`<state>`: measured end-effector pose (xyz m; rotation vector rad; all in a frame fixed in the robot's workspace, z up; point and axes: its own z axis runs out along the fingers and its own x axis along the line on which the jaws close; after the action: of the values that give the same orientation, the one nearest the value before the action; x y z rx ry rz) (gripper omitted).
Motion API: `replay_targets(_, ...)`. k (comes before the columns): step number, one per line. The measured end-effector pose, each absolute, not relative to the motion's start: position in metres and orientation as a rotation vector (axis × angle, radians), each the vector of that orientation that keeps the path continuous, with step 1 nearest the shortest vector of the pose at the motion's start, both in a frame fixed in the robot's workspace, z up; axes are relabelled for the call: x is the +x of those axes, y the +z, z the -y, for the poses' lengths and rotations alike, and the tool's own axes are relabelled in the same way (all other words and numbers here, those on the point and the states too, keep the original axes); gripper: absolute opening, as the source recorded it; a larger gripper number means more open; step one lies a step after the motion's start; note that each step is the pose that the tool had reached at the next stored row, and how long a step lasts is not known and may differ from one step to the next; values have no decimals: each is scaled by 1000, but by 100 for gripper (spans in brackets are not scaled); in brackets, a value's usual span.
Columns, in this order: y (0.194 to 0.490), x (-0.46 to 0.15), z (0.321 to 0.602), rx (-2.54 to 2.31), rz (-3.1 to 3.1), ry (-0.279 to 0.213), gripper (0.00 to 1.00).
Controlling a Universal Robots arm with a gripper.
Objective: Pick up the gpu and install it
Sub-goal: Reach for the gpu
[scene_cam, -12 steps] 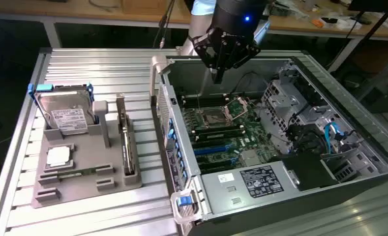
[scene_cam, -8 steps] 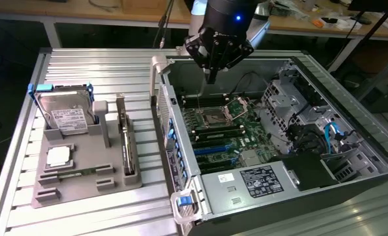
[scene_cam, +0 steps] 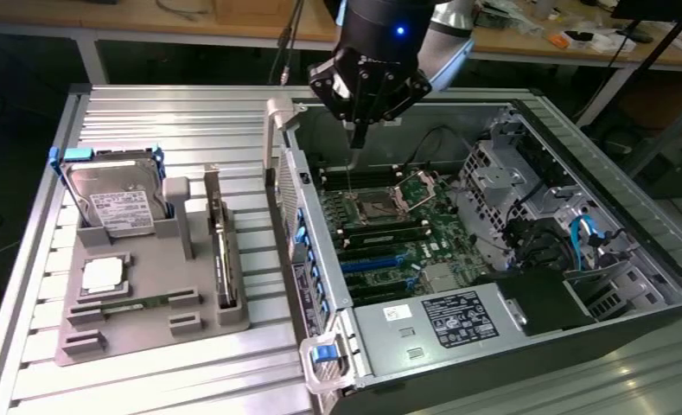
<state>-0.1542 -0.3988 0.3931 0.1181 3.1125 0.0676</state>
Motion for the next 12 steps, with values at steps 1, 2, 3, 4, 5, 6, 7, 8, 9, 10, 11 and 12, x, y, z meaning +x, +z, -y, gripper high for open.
replay_targets(1, 393, -156, 399, 118, -3113, 68, 11)
replay_targets(2, 393, -159, 399, 118, -3113, 68, 11)
replay_targets(3, 393, -161, 399, 118, -3113, 68, 11)
replay_targets(4, 393, -163, 399, 118, -3113, 68, 11)
replay_targets(5, 393, -166, 399, 118, -3113, 68, 11)
replay_targets(6, 393, -168, 399, 118, -3113, 68, 11)
replay_targets(7, 393, -171, 399, 118, -3113, 68, 11)
replay_targets(8, 393, -174, 399, 118, -3113, 68, 11)
replay_targets(9, 393, -178, 399, 118, -3113, 68, 11)
replay_targets(10, 392, -181, 399, 118, -3113, 67, 11)
replay_targets(11, 392, -188, 399, 118, -3113, 68, 11)
replay_targets(12, 392, -194, 399, 118, -3113, 68, 11)
